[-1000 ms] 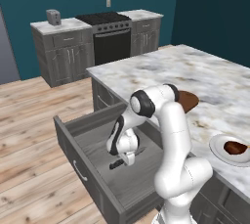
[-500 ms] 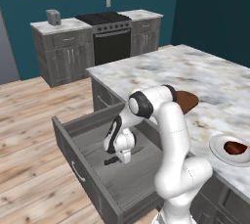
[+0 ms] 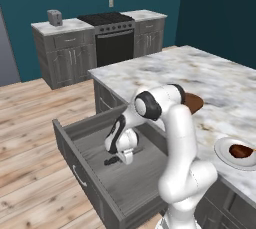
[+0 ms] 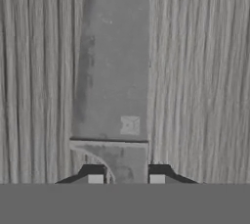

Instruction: Pick up the knife from the drawer and place it on the cutting board. Then place the meat from the plate to the cutting board.

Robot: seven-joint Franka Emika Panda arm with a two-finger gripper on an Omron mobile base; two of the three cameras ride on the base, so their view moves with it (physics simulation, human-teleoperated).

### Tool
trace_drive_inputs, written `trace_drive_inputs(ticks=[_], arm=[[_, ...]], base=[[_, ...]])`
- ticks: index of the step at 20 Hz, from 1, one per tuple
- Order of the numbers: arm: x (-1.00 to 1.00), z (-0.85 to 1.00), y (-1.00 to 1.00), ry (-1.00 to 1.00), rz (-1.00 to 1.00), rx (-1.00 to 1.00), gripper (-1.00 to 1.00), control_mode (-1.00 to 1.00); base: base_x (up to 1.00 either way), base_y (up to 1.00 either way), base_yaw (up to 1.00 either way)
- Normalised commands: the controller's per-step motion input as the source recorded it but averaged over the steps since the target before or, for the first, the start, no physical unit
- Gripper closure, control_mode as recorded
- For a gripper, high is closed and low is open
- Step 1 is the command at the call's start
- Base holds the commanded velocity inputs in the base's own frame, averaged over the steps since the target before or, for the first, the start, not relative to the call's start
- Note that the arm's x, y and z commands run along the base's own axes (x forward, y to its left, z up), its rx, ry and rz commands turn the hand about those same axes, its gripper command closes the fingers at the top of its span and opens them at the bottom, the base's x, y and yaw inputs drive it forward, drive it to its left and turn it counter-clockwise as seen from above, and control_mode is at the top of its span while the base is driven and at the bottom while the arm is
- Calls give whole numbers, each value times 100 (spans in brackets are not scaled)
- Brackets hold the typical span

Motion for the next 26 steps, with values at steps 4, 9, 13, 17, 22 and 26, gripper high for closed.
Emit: trace_drive_inputs(ticks=[4, 9, 13, 17, 22, 26], arm=[[-26, 64, 0, 4, -1, 0, 100, -100], [-23, 87, 0, 9, -2, 0, 100, -100], [-41, 82, 0, 4, -2, 0, 100, -100], [-47, 68, 1, 1, 0, -2, 100, -100], [-34, 85, 6, 4, 0, -8, 100, -100], [-16, 97, -2, 0, 0, -6, 100, -100]], base=[[0, 0, 0], [0, 0, 0], [0, 0, 0], [0, 0, 0], [0, 0, 0], [0, 0, 0]])
